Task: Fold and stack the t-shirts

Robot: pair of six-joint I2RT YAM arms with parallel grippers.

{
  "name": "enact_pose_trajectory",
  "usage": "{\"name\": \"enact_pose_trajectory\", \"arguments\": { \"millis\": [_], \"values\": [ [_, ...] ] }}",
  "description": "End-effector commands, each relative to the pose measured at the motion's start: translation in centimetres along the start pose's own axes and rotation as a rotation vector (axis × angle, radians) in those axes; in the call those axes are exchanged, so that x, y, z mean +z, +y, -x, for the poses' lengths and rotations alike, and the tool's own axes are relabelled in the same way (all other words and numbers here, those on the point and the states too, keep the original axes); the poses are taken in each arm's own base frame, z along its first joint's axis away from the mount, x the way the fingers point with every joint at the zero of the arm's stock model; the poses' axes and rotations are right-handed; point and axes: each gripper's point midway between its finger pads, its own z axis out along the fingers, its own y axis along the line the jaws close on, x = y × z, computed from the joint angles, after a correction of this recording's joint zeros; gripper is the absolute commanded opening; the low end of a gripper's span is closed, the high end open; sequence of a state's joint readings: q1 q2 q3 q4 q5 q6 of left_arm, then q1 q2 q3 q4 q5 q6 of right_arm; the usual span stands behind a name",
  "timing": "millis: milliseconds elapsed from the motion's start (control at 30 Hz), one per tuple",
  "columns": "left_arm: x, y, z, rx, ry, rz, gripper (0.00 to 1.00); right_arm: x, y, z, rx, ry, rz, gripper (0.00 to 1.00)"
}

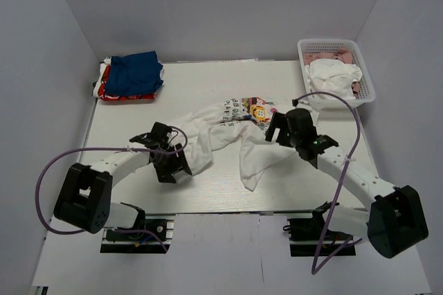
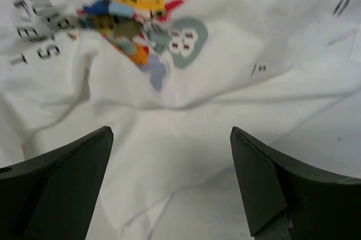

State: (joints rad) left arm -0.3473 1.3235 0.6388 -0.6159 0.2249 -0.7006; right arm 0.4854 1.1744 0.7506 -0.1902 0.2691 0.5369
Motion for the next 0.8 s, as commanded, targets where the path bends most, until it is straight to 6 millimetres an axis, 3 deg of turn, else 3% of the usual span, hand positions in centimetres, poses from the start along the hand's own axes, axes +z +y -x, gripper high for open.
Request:
{"name": "enact_pose_trajectory", "arguments": {
  "millis": [0, 33, 67, 100, 133, 200, 233, 333, 567, 667, 733, 767],
  "values": [
    [1.2, 0.9, -1.2, -0.003, 0.041, 0.07, 0.77, -0.7, -0.3, -4.3, -0.027, 0.107, 0.065, 0.91],
    [1.5, 1.3, -1.1, -0.015, 0.039, 0.09, 0.75, -1.5, 1.2, -5.1, -0.036, 0.137, 0.162, 0.91],
    [1.8, 1.5, -1.4, -0.003, 0.047, 0.113, 0.73, -1.5, 1.0, -6.6, -0.056, 0.161, 0.181, 0.91],
    [1.9, 2.0, -1.1, 0.008, 0.021, 0.143, 0.69, -1.7, 1.8, -6.3, -0.083, 0.141, 0.232, 0.91],
    [2.0, 2.0, -0.7, -0.001, 0.012, 0.159, 0.62, -2.5, 3.4, -7.4, -0.111, 0.179, 0.317, 0.91],
    [2.3, 2.1, -0.3, 0.01, 0.003, 0.185, 0.5, -2.7, 3.7, -8.0, -0.168, 0.201, 0.33, 0.91],
    [2.2, 1.8, 0.2, 0.012, -0.014, 0.183, 0.36, -2.7, 3.8, -9.4, -0.21, 0.242, 0.315, 0.91],
    [2.2, 1.4, 1.0, 0.035, -0.029, 0.2, 0.0, -3.0, 3.7, -10.7, -0.302, 0.277, 0.272, 0.91],
    [-0.2, -1.4, 4.3, 0.073, -0.178, 0.116, 0.0, -3.4, 4.4, -14.8, -0.443, 0.34, 0.242, 0.91],
    [-2.0, -2.5, 5.8, 0.078, -0.265, 0.089, 0.0, -2.3, 5.2, -16.1, -0.497, 0.359, 0.215, 0.87],
    [-3.0, -3.0, 6.5, 0.08, -0.307, 0.072, 0.0, -1.9, 5.1, -16.6, -0.496, 0.364, 0.172, 0.78],
    [-3.4, -3.3, 6.9, 0.071, -0.327, 0.065, 0.0, -1.5, 4.9, -17.1, -0.508, 0.385, 0.141, 0.65]
  ]
}}
